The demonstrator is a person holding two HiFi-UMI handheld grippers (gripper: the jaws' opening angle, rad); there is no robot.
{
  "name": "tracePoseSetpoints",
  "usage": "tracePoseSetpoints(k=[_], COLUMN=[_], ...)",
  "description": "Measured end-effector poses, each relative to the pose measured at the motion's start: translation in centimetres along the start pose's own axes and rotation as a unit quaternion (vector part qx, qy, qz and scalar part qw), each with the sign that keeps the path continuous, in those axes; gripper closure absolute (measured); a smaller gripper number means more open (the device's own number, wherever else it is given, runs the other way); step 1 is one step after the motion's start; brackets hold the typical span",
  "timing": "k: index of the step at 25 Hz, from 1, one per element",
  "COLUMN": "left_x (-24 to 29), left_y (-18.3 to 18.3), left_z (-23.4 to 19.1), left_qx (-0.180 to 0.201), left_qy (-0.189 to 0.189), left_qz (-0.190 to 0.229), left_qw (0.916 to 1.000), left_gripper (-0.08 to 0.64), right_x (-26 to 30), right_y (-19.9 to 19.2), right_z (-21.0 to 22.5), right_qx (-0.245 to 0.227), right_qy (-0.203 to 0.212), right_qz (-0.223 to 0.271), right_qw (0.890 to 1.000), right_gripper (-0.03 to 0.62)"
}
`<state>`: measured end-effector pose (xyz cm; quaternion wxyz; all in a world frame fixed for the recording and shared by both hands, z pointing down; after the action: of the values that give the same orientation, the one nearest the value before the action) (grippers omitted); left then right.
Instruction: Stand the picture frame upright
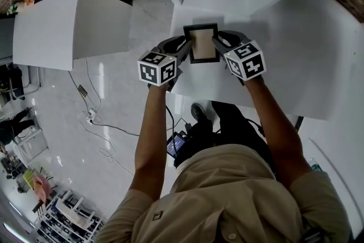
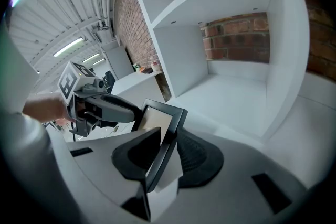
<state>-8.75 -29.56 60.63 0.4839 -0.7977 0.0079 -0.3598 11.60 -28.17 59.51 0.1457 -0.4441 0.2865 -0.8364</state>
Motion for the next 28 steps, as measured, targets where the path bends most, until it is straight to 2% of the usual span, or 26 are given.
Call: tracePoseSetpoints(k=[12,28], left_x=[-1.4,-4.8], left_y=[2.1,0.5], left_z=[1.3,4.7], left_qx=[0.023,0.047], left_qy=[0.006,-0.002], left_qz=[0.018,0.016], left_qw=[0.9996,0.9988], left_gripper=[0.472,0.472], right_x=[-2.6,-5.5], right_y=[0.8,-2.0], right_z=[-1.2,-4.7], right_qx=[-0.011,-0.028], right_qy=[-0.001,-0.013], right_qz=[0.027,0.037], right_qw=[1.0,0.999], right_gripper=[0.495,0.497])
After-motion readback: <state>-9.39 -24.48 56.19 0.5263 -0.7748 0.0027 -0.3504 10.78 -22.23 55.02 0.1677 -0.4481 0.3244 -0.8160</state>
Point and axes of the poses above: the fingertips, and each gripper's own axes: x forward along the fingers, z to its right, y out of its top, the point moved 9 cm from there along -x, backward along the fingers, and after that the axes turned 14 degrees about x, right-handed, at the moved point
